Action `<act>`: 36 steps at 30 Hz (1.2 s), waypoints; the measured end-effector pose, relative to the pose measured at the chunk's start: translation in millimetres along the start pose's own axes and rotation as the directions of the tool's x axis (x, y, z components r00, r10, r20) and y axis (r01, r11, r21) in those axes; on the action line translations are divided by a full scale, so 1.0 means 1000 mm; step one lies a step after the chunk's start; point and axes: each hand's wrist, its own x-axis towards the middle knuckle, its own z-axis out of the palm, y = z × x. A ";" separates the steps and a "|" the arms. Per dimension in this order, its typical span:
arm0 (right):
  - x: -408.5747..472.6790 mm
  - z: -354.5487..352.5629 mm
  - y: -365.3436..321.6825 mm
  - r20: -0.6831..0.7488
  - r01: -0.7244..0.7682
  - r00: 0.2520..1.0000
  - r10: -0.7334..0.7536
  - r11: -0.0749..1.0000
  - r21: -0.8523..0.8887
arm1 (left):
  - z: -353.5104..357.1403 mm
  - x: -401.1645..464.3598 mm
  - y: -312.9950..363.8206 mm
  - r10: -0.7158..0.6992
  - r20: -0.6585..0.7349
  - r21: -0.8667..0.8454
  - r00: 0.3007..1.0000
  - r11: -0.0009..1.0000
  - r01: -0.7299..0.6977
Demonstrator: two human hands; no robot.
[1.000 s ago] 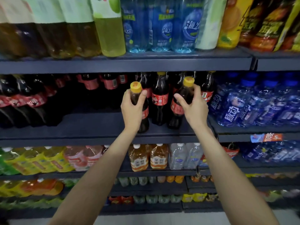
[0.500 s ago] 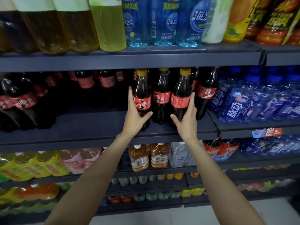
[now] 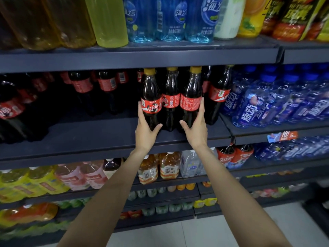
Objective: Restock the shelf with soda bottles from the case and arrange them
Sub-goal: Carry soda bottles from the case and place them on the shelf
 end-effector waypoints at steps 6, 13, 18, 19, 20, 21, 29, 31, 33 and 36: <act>-0.002 -0.008 0.009 0.047 -0.022 0.999 0.026 0.997 -0.070 | -0.001 -0.008 0.022 -0.118 -0.061 0.055 0.991 0.991 0.121; -0.043 -0.070 0.022 -0.107 0.209 0.967 -0.231 0.960 -0.187 | -0.002 -0.081 0.069 -0.066 -0.210 -0.057 0.975 0.997 0.055; -0.107 -0.147 0.059 -0.284 0.351 0.839 -0.465 0.860 -0.371 | 0.038 -0.152 0.095 0.314 -0.225 -0.150 0.922 0.924 -0.351; -0.123 -0.166 0.070 -0.294 0.346 0.831 -0.473 0.852 -0.393 | 0.051 -0.168 0.100 0.381 -0.202 -0.145 0.902 0.900 -0.412; -0.142 -0.185 0.082 -0.300 0.335 0.827 -0.476 0.845 -0.417 | 0.065 -0.184 0.106 0.426 -0.169 -0.149 0.889 0.880 -0.450; -0.161 -0.205 0.095 -0.300 0.319 0.828 -0.473 0.839 -0.440 | 0.081 -0.201 0.114 0.458 -0.132 -0.159 0.879 0.866 -0.474; -0.362 -0.371 0.232 -0.238 -0.118 0.971 -0.016 0.836 -0.535 | 0.241 -0.388 0.180 0.408 0.614 -0.117 0.676 0.894 -0.433; -0.411 -0.412 0.260 -0.254 -0.267 0.956 0.148 0.799 -0.539 | 0.284 -0.438 0.198 0.350 0.773 -0.111 0.529 0.896 -0.431; -0.455 -0.451 0.287 -0.276 -0.437 0.899 0.339 0.733 -0.522 | 0.326 -0.484 0.216 0.304 0.879 -0.137 0.368 0.899 -0.415; -0.519 -0.504 0.330 -0.280 -0.688 0.715 0.640 0.575 -0.443 | 0.385 -0.548 0.242 0.215 0.965 -0.144 0.148 0.911 -0.388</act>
